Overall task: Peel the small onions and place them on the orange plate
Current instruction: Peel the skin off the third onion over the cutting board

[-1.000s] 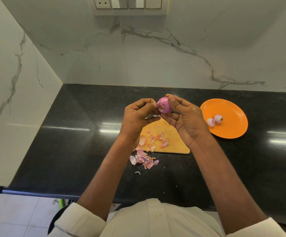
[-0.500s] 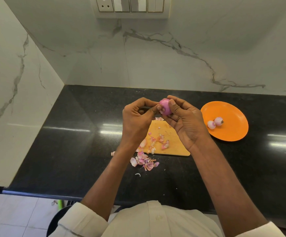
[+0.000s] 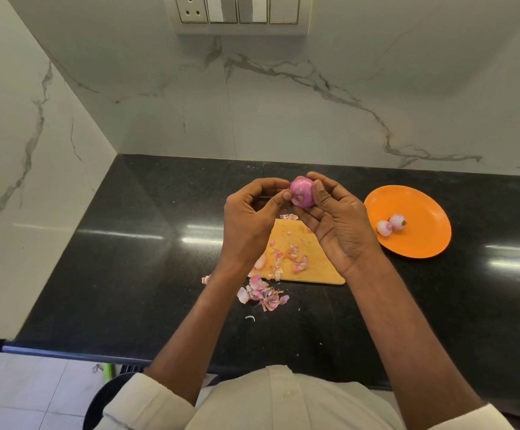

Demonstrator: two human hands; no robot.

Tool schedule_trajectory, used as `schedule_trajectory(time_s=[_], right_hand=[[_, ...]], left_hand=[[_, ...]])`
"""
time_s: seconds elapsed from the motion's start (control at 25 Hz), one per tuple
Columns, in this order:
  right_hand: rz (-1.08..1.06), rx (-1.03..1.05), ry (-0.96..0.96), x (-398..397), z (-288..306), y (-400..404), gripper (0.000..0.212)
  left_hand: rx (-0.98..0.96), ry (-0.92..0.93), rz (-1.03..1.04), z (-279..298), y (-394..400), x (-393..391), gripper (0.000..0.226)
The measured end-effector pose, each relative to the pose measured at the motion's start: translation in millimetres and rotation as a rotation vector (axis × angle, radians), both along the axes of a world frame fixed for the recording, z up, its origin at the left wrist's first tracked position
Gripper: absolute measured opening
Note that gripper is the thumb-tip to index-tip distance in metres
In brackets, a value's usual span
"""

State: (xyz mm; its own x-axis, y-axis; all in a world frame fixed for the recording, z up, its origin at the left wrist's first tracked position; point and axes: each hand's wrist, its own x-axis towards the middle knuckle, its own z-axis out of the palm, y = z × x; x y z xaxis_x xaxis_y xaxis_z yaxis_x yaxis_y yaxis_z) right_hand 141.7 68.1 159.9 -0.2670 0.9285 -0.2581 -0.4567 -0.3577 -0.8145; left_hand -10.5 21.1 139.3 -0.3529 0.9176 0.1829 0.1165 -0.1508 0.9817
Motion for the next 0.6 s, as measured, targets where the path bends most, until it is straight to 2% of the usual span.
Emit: schedule_trajectory(time_s=[0.16,0.28,0.4,0.48,0.6], right_hand=[[-0.015,0.112,-0.17,2.6,-1.5,1.0,0.042],[-0.034,0.174,-0.272,3.4,-4.9,4.4,0.031],[-0.034,0.18,-0.297,3.2,-8.6,6.4,0.024],[-0.037,0.169,-0.297,2.3,-9.1,6.1,0.029],[-0.027,0.182,-0.317,1.7,-8.8,4.5,0.03]], left_hand=[[0.013,0.067,-0.03,1.6,-2.4,-1.2,0.025],[0.019,0.136,-0.022,1.2,-1.0,-0.4,0.023],[0.017,0.171,0.003,1.6,0.7,2.7,0.016],[-0.007,0.169,0.019,5.0,1.0,5.2,0.011],[-0.067,0.109,0.07,8.0,4.7,12.0,0.015]])
